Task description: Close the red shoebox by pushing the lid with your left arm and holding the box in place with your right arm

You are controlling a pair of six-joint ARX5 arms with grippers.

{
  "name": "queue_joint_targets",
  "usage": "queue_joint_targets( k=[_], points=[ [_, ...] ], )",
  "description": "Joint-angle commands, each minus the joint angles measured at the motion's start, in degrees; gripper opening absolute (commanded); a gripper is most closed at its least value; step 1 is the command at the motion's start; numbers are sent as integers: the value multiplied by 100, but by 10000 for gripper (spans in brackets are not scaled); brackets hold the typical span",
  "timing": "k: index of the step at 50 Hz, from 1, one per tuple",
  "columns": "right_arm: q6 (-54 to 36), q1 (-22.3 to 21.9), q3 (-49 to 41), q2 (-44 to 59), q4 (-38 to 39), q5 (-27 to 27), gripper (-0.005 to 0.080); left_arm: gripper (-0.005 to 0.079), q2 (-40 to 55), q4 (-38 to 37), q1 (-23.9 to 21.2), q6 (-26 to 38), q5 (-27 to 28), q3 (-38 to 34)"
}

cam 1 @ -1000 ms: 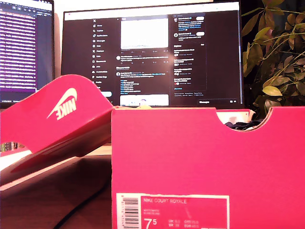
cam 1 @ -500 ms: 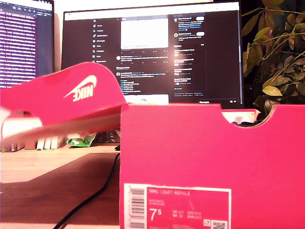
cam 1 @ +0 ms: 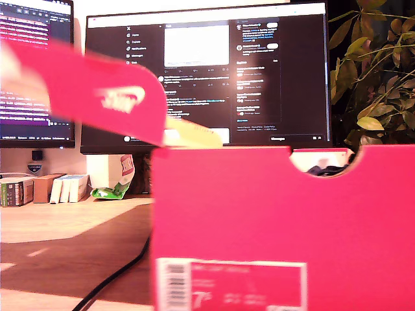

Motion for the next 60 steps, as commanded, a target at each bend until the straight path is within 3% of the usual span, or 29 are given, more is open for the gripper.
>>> queue_joint_targets(
  k=[1, 10, 21, 25, 26, 37, 50, 51, 52, 60],
  points=[
    [7, 328, 42, -4, 136, -293, -12, -19, -37, -35, -293, -186, 13, -118],
    [162, 557, 70, -4, 286, -271, -12, -19, -175, 225, -879, -553, -505, -118],
    [164, 590, 70, -4, 302, -273, -12, -19, -166, 1073, -1840, -1099, -1392, -118],
    [153, 590, 70, -4, 304, -273, -12, -19, -166, 1355, -2205, -1187, -1810, -118],
    [142, 590, 70, -4, 304, -273, -12, -19, -160, 1716, -2916, -1377, -2566, -118],
    [122, 590, 70, -4, 334, -273, -12, -19, -153, 2245, -3762, -1589, -3394, -118],
    [-24, 564, 70, -4, 256, -267, -12, -19, -140, 2852, -4319, -1421, -4225, -118],
    [-55, 546, 70, -4, 221, -240, -12, -19, -142, 2889, -4321, -892, -4275, -116],
    [-55, 527, 70, -4, 179, -190, -12, -19, -155, 2916, -4319, -758, -4312, -116],
    [-463, 306, 72, -4, 11, 236, -12, -19, -166, 2695, -4251, -197, -4419, -107]
  ],
)
